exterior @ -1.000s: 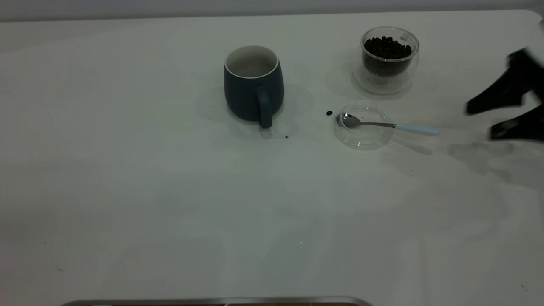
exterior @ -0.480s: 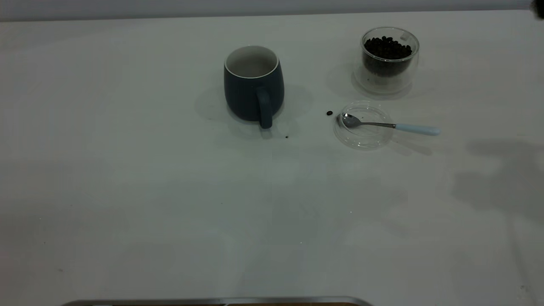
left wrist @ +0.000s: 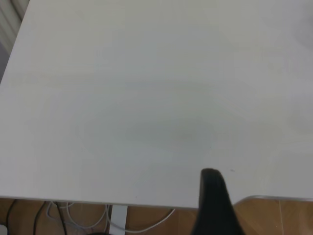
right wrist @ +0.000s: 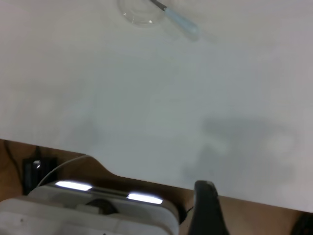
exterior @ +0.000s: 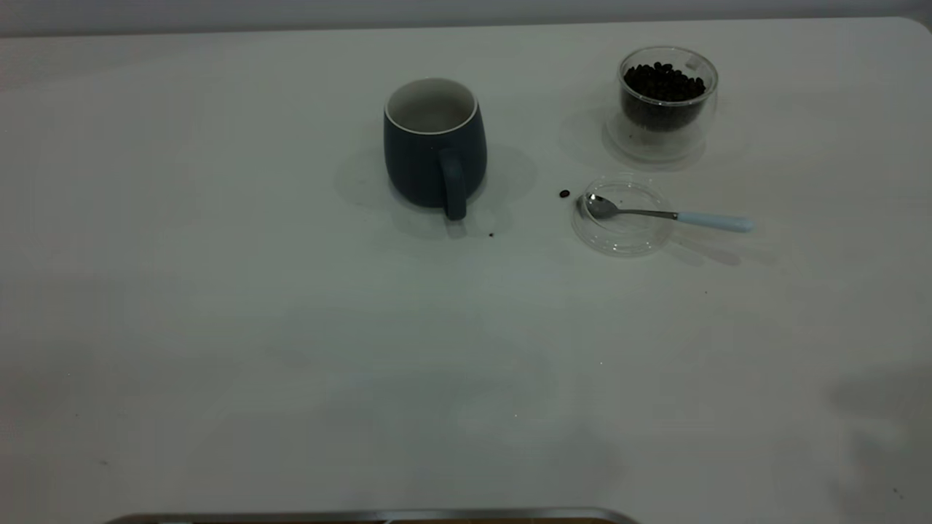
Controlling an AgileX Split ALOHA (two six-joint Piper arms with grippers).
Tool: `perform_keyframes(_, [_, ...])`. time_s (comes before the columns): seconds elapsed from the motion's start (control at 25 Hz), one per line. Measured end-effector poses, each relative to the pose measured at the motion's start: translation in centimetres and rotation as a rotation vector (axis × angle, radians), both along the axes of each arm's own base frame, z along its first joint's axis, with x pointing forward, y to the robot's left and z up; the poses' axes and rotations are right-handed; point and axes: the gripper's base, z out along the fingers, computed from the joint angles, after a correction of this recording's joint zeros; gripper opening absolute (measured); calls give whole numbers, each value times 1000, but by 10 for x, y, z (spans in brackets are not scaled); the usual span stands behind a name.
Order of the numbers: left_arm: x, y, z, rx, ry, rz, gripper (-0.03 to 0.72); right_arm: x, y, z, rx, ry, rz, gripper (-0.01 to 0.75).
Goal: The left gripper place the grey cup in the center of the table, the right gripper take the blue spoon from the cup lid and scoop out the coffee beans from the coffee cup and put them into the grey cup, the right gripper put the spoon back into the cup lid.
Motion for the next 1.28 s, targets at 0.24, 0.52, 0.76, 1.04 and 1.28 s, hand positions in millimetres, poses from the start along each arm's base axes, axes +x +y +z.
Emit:
perform_keyframes(0.24, [0, 0, 0, 0, 0, 0, 567, -54, -7, -7, -22, -106, 1, 585])
perform_keyframes(0.52, [0, 0, 0, 2, 0, -1, 567, -111, -13, -17, -28, -290, -1, 586])
perform_keyframes(0.76, [0, 0, 0, 2, 0, -1, 567, -135, -15, -38, -22, -388, -5, 586])
perform_keyframes(1.04, [0, 0, 0, 2, 0, -1, 567, -150, -16, -39, -14, -485, -7, 586])
perform_keyframes(1.28, [0, 0, 0, 1, 0, -1, 567, -157, -16, -39, -9, -537, -8, 586])
